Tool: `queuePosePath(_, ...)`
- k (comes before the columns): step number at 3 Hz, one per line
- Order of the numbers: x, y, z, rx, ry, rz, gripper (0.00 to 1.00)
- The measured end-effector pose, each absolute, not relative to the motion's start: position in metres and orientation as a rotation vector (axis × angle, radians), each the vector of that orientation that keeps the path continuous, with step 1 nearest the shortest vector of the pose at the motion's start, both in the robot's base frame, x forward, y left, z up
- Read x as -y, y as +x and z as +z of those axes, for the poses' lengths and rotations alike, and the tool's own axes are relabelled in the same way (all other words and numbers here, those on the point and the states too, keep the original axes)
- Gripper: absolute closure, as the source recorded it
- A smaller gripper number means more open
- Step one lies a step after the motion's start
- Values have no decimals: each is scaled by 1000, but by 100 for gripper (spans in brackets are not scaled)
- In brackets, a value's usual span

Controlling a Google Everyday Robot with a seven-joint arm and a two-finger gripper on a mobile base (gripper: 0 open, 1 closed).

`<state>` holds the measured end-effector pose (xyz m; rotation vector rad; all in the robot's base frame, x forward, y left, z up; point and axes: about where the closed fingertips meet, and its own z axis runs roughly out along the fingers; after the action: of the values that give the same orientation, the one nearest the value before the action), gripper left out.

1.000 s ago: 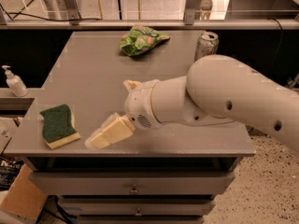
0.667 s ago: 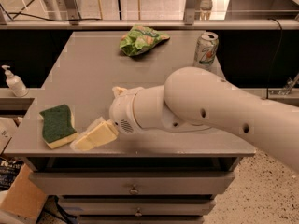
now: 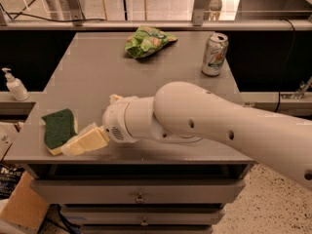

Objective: Move sponge near 7up can

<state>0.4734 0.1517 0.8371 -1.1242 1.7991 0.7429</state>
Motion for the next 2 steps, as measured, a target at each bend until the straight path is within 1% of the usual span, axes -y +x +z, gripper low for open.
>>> queuePosePath(2,-189,464,833,-1789,-1145,787,0)
